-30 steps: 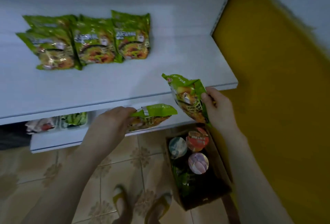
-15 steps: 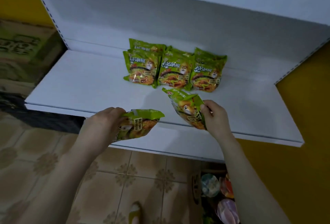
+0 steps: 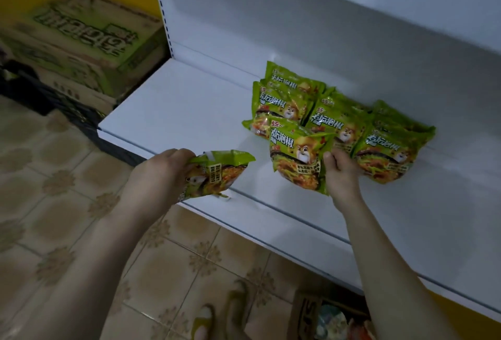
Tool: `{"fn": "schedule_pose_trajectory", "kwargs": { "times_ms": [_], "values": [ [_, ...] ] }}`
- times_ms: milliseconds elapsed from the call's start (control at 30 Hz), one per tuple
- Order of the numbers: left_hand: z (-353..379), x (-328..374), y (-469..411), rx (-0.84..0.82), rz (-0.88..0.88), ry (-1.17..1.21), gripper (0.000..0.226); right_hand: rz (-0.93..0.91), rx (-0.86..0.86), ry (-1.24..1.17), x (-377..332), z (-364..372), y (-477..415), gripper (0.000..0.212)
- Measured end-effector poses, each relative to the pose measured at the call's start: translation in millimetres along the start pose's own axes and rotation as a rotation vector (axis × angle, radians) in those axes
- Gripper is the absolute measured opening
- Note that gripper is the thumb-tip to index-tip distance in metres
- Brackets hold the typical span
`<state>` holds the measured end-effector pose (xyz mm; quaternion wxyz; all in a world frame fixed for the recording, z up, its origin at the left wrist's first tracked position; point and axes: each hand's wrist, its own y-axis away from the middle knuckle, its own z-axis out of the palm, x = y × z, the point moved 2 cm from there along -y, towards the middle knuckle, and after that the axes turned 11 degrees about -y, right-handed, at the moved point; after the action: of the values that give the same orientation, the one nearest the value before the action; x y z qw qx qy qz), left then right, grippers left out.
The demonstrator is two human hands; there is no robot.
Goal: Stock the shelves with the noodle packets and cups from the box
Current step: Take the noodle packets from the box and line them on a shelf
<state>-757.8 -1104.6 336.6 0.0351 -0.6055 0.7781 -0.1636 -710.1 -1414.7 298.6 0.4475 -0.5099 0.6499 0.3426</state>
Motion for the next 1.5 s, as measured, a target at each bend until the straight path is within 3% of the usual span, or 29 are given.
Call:
{"fn": "schedule_pose_trajectory", "kwargs": {
  "times_ms": [233,367,433,633,733,867,1067,1200,1333,1500],
  "values": [
    [8,-10,-4,-0.006,-0.081,0.010,0.021,0.078,-0.010,-0.044,15,46,-40,0.023],
    [7,-20,-2,0.014,-0.109,0.030,0.034,0.127,-0.019,-0.076,28,79,-60,0.027],
    [7,-26,-2,-0.004,-0.114,0.026,0.027,0.157,-0.010,-0.075,36,93,-67,0.029],
    [9,-47,-8,-0.020,-0.090,0.037,0.031,0.378,0.190,-0.035,63,93,-88,0.026],
    [9,-54,-13,-0.011,-0.065,0.042,0.038,0.534,0.269,-0.176,69,97,-92,0.018],
    [13,-58,-20,-0.028,-0.026,0.045,0.036,0.561,0.326,-0.309,64,109,-110,0.019],
    [12,-57,-29,-0.022,0.040,0.071,0.038,0.589,0.305,-0.255,72,111,-119,0.023],
    [13,-56,-33,-0.035,0.029,0.052,0.023,0.596,0.272,-0.208,69,106,-114,0.025],
    [18,-54,-37,-0.042,0.042,0.070,0.039,0.612,0.168,-0.220,69,103,-108,0.017],
    [19,-45,-42,-0.028,0.074,0.093,0.041,0.574,0.138,-0.156,71,100,-106,0.015]
  ]
}}
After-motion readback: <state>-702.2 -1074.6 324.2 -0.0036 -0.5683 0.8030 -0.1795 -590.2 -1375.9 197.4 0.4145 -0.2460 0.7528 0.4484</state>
